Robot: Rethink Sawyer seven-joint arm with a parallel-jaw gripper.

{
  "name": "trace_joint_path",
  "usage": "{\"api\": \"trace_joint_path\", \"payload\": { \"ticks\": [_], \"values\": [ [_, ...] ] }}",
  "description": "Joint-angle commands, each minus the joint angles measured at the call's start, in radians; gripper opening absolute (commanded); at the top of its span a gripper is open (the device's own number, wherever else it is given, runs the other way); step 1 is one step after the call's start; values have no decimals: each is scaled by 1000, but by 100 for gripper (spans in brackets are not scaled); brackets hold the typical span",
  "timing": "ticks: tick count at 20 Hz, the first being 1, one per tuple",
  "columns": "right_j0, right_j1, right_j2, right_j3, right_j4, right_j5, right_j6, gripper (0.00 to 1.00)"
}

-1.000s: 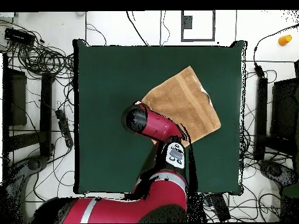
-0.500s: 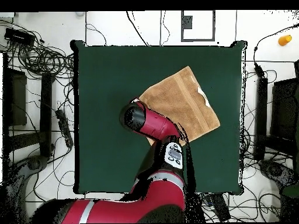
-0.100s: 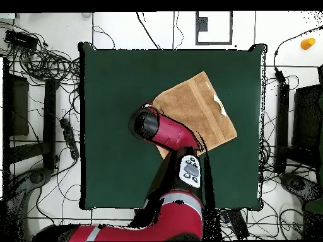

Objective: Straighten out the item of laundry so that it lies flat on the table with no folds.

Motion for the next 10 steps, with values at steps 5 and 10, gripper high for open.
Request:
{"api": "trace_joint_path", "payload": {
  "ticks": [5,10],
  "values": [
    [-2,-7,45,-60,-24,123,99,100],
    [-50,-24,81,-108,-28,174,59,100]
  ]
}}
